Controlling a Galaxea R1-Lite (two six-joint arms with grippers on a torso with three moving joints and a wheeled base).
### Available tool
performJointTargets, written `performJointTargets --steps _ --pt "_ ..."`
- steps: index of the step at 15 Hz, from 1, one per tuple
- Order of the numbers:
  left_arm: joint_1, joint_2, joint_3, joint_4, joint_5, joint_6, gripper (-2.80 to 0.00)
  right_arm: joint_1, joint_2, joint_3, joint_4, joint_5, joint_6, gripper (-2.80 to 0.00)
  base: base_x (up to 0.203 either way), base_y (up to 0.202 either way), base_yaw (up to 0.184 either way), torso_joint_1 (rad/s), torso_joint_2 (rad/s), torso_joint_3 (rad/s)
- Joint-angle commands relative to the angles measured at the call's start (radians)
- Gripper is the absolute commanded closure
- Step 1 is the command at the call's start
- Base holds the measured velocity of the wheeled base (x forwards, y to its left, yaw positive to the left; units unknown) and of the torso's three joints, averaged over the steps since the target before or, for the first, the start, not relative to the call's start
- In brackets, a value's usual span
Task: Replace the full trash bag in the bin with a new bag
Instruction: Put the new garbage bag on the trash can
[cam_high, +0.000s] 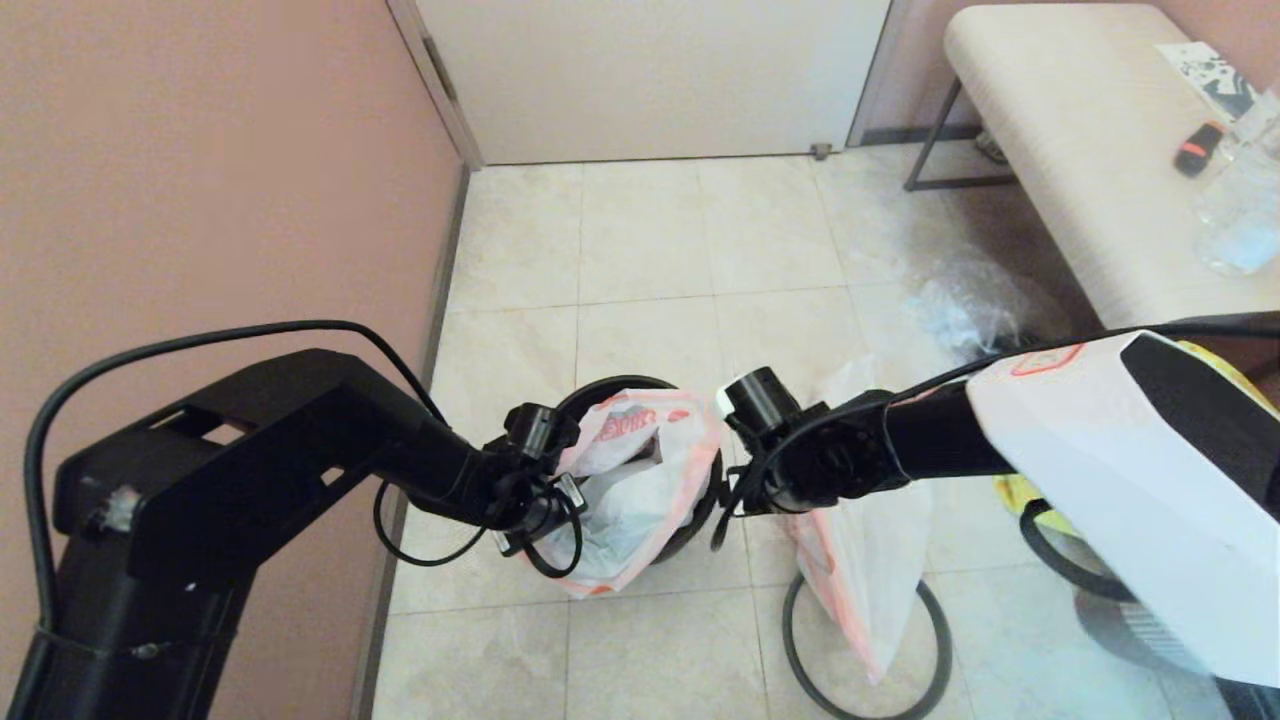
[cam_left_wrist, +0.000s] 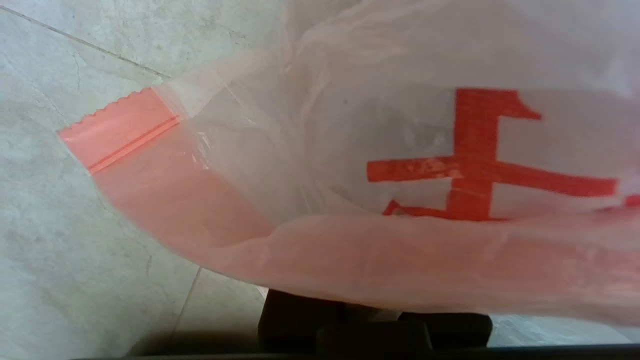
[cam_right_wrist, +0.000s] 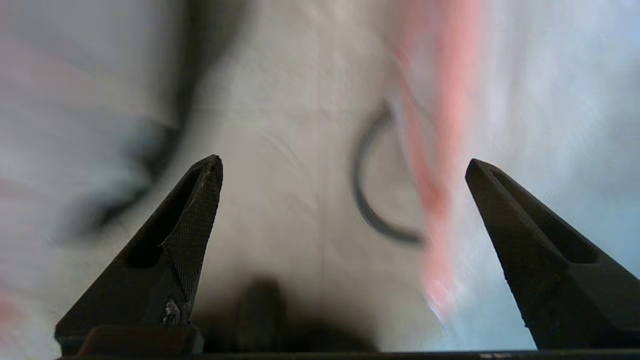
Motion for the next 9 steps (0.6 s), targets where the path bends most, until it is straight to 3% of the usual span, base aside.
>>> performJointTargets --steps 1,5,9 --pt "0.0 0.002 0.0 -0.001 0.002 -0.005 0.0 -0.028 -0.12 0.117 0.0 0.003 0.024 -2.8 0.0 0.0 0.0 0.0 0.0 0.0" --pt "0.0 0.003 0.0 -0.001 0.002 -0.005 0.0 0.005 -0.207 0.114 -0.034 0.068 0.077 -2.8 0.0 0.0 0.0 0.0 0.0 0.0" --pt "-0.002 0.004 0.0 -0.001 0.002 -0.005 0.0 0.055 -0.138 -0.007 -0.075 0.072 0.075 -2.8 0.0 0.0 0.0 0.0 0.0 0.0"
